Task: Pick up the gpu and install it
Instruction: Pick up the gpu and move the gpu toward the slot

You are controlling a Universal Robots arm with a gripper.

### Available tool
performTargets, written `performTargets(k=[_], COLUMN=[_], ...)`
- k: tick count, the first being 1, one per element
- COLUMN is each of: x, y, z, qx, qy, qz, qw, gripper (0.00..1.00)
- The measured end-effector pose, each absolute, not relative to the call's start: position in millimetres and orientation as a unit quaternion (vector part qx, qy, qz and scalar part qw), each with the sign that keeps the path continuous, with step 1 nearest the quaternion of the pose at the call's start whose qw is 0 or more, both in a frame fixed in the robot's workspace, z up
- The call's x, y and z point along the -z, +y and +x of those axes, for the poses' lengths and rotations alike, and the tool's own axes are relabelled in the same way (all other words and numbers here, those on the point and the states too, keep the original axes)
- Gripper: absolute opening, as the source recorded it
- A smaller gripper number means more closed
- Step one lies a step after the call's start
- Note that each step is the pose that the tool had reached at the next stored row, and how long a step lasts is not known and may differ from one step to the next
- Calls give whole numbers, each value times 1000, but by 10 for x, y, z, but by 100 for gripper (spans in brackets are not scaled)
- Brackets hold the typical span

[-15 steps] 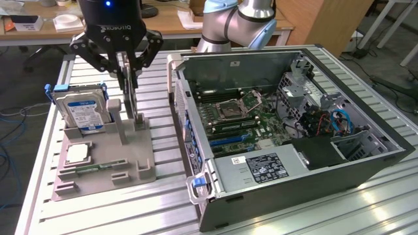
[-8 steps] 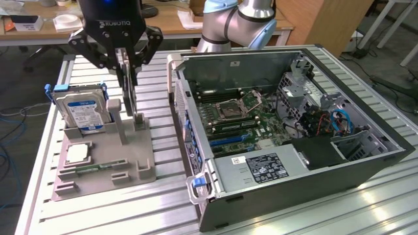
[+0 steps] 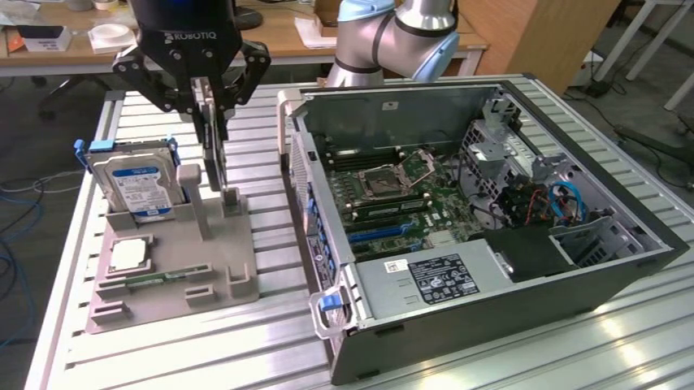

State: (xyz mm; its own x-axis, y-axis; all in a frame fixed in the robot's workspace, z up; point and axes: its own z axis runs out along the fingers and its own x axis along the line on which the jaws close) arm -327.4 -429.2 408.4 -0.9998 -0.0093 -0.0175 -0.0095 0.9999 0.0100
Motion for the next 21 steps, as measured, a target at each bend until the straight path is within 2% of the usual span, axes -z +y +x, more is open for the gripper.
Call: performTargets(k=[21], x=[-4084], y=[-4292], z=[-3203], qx=[-5], qy=[1000], qz=[-5], qw=[9], gripper=[27])
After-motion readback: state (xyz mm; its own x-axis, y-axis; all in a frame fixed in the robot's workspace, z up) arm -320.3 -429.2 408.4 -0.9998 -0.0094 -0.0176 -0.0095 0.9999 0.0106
